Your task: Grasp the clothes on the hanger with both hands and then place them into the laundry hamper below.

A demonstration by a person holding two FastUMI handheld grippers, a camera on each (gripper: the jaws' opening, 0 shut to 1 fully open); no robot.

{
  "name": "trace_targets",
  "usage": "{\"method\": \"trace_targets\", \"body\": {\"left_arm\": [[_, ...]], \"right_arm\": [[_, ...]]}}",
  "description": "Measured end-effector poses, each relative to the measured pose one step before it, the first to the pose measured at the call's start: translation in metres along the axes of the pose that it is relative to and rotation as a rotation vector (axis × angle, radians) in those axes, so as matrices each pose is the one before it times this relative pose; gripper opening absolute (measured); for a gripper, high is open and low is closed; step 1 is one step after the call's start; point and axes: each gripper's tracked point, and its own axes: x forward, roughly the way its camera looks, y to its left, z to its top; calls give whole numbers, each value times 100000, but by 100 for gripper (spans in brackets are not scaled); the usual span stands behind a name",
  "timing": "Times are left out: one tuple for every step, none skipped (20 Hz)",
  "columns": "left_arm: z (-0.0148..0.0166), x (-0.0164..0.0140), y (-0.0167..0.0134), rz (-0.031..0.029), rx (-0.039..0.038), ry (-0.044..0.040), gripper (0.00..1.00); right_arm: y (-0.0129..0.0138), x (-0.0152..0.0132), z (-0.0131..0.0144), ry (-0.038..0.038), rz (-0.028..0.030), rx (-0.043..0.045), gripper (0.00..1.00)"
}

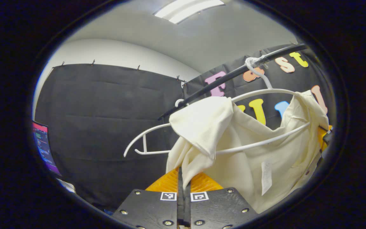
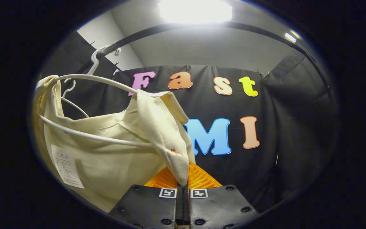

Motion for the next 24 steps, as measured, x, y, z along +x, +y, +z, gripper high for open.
{"method": "trace_targets", "body": {"left_arm": [[651,-353,872,1517,1319,-1919,1],[906,-210,695,595,564,-2486,1],[911,-185,750,1384,1286,-2122,1],[802,70,867,1340,2010,-2313,1],[629,108,707,1452,1875,-1884,1],[347,182,650,1611,1372,-816,1],[140,87,430,1006,609,-603,1],[-63,-49,518,1376,701,-238,2],[-399,214,643,1269,543,222,1],[-436,262,732,1228,219,809,1],[-753,249,720,429,-263,1379,1],[-711,95,949,625,-555,1479,2],[-537,187,887,580,-604,975,2],[-412,200,886,782,-19,491,1],[-577,308,294,-782,-535,1047,1],[-627,258,64,-402,-260,1040,1],[-478,188,-77,-426,-124,844,2],[-415,147,-301,-281,-349,604,2],[-378,215,-434,-489,-256,273,2],[-239,31,-137,-56,174,311,2],[-378,-149,7,-633,149,153,2],[-399,-176,-186,-519,24,231,2],[-497,-137,-197,-981,-136,833,2],[-324,-112,-86,-567,-344,651,1]], "right_arm": [[-954,98,755,-1958,-1713,-827,1],[-811,315,460,-1342,-1631,-806,1],[-774,367,556,-1757,-1658,-866,1],[-780,390,439,-1561,-1973,-1003,1],[-633,461,363,-1216,-1499,-763,1],[-735,390,155,-545,-1755,-254,1],[-430,308,30,-34,-1283,243,1],[-460,278,31,-76,-1108,691,0],[-349,367,-18,198,-1119,503,1],[-204,346,-81,389,-492,3,1],[-113,306,-130,315,23,-326,1],[-38,327,-136,196,247,-450,0],[83,316,-80,-27,197,-692,1],[-12,-99,-161,188,109,-790,1],[161,44,-305,37,472,-916,1],[383,71,-498,622,731,-1294,1],[343,76,-515,1079,918,-826,1],[456,11,-531,910,1015,-394,1],[410,49,-445,735,784,-558,1],[385,-23,-391,477,578,-930,1],[363,-22,-502,761,968,-574,1],[528,-98,-614,1204,1348,-83,1],[399,0,-420,1440,1262,552,1],[354,53,-317,988,913,777,1]]}}
